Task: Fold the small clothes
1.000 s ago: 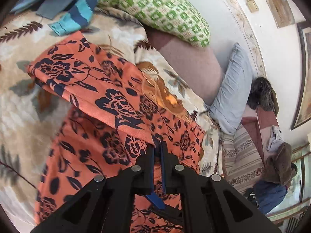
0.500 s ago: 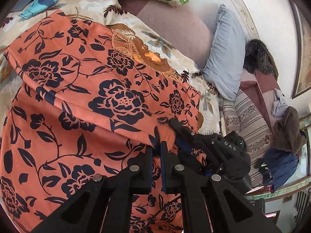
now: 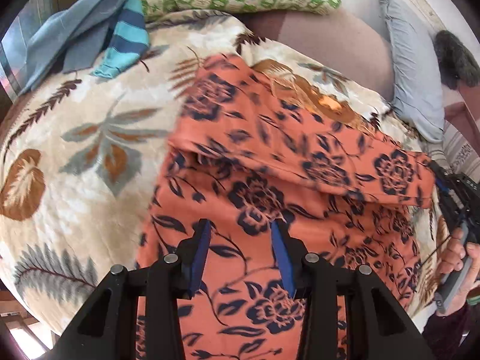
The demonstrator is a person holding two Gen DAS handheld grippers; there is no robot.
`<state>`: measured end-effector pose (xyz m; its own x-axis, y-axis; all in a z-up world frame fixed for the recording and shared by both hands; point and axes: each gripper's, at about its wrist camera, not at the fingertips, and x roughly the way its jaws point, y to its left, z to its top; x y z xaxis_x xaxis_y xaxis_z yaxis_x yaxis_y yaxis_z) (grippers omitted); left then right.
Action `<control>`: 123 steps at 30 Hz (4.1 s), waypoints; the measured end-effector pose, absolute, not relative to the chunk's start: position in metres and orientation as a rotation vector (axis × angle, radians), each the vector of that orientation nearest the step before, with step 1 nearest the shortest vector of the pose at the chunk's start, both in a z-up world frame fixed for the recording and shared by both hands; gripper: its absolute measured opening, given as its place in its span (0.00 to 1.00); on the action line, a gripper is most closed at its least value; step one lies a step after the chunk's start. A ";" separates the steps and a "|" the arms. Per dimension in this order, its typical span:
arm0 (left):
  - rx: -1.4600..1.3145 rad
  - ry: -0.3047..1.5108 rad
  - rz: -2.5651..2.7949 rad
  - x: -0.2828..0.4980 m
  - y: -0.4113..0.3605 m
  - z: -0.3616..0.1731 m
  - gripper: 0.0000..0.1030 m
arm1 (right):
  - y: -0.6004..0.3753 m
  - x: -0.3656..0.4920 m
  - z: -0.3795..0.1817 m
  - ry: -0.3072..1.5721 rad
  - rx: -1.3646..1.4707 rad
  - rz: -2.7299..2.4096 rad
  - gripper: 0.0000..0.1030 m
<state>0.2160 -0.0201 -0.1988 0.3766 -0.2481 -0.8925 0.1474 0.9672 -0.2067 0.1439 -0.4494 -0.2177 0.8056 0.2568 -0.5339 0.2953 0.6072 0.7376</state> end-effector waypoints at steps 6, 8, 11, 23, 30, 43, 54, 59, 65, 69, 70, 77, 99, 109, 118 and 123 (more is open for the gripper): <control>-0.006 1.060 -0.146 0.268 -0.036 -0.199 0.45 | -0.488 0.188 -0.216 0.747 0.782 -0.159 0.10; 0.052 1.059 -0.135 0.283 -0.052 -0.208 0.45 | -0.501 0.200 -0.245 0.887 0.849 -0.172 0.10; 0.123 1.069 -0.123 0.299 -0.069 -0.223 0.45 | -0.528 0.189 -0.263 0.895 0.917 -0.278 0.10; 0.267 1.129 -0.119 0.307 -0.091 -0.254 0.48 | -0.469 0.212 -0.291 1.043 0.687 -0.193 0.09; 0.250 0.984 -0.176 0.239 -0.083 -0.194 0.55 | -0.415 0.184 -0.227 0.963 0.337 -0.213 0.08; 0.205 0.668 -0.281 0.087 -0.062 -0.076 0.73 | -0.273 0.038 -0.058 0.630 -0.139 -0.163 0.08; 0.211 0.606 -0.302 0.037 -0.050 -0.055 0.73 | -0.254 -0.023 -0.021 0.558 -0.164 -0.218 0.08; 0.201 0.590 -0.305 0.025 -0.047 -0.048 0.73 | -0.248 -0.038 -0.013 0.536 -0.172 -0.229 0.08; 0.192 0.582 -0.298 0.019 -0.044 -0.044 0.73 | -0.247 -0.049 -0.007 0.512 -0.172 -0.233 0.08; 0.189 0.584 -0.297 0.018 -0.045 -0.044 0.73 | -0.250 -0.056 -0.003 0.496 -0.164 -0.241 0.08; 0.190 0.586 -0.297 0.018 -0.046 -0.045 0.73 | -0.251 -0.058 -0.002 0.494 -0.165 -0.248 0.08; 0.200 0.593 -0.319 0.017 -0.060 -0.046 0.73 | -0.276 -0.070 0.002 0.482 -0.132 -0.308 0.08; 0.279 0.595 -0.384 0.005 -0.125 -0.045 0.73 | -0.344 -0.099 -0.006 0.486 -0.043 -0.413 0.08; 0.273 0.599 -0.385 0.005 -0.127 -0.047 0.73 | -0.343 -0.100 -0.008 0.488 -0.041 -0.415 0.08; 0.276 0.609 -0.376 0.007 -0.124 -0.051 0.73 | -0.340 -0.098 -0.010 0.495 -0.045 -0.412 0.08; 0.347 0.654 -0.332 0.010 -0.095 -0.071 0.75 | -0.349 -0.097 -0.029 0.575 0.029 -0.294 0.08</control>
<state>0.0105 -0.0952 -0.0712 0.7459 -0.1891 -0.6387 0.4036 0.8911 0.2075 -0.0966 -0.3487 -0.0289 0.7984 -0.2660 -0.5402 0.2821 0.9578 -0.0546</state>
